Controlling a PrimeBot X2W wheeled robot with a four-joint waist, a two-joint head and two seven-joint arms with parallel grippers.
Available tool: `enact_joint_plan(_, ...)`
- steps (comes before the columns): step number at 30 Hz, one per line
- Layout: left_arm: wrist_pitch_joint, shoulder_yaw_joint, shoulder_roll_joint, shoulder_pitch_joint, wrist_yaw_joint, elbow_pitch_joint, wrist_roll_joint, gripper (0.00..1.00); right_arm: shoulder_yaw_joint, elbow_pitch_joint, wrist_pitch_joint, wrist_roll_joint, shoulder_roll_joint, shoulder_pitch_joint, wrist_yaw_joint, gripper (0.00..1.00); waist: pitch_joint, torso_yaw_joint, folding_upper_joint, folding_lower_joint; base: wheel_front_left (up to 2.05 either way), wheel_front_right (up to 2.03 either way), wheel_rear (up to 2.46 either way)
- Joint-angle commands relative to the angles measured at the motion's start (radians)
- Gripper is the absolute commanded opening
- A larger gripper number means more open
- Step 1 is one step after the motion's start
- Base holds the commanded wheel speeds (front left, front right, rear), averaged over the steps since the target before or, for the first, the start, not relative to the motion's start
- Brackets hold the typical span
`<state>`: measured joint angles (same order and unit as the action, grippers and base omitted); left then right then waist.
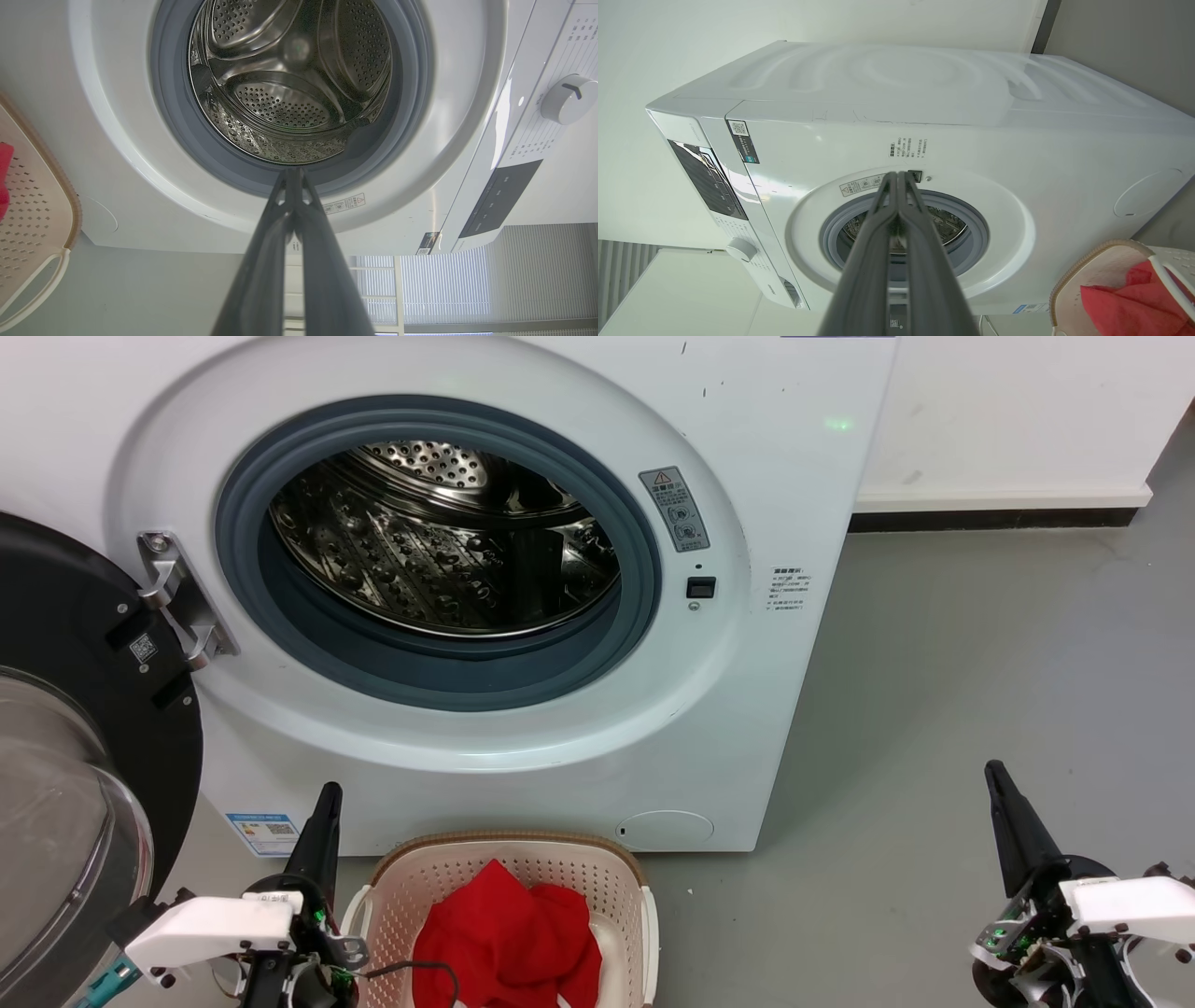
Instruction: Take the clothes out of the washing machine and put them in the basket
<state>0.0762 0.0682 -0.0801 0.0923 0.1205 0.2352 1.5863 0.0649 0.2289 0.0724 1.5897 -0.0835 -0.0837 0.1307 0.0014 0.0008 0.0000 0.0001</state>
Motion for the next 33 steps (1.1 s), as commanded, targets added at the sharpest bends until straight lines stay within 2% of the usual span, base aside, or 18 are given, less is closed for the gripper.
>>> enact_joint_plan(1, 0.005, 0.005, 0.004, 0.016, 0.007, 0.004, 0.018, 0.00, 0.003, 0.005, 0.005, 0.019, 0.003, -0.023, 0.000, 0.00, 0.000, 0.000, 0.0000, -0.0001, 0.00, 0.00, 0.00)
enact_joint_plan(8, 0.014, 0.017, 0.008, 0.017, 0.014, 0.011, 0.058, 0.00, 0.009, 0.019, 0.009, 0.062, 0.005, -0.027, 0.000, 0.00, 0.002, -0.001, 0.0000, -0.0001, 0.00, 0.00, 0.00)
enact_joint_plan(33, 0.020, 0.024, 0.012, 0.017, 0.013, 0.010, 0.046, 0.00, 0.020, 0.017, 0.018, 0.047, 0.012, -0.029, 0.000, 0.00, 0.002, -0.001, 0.0000, -0.0001, 0.00, 0.00, 0.00)
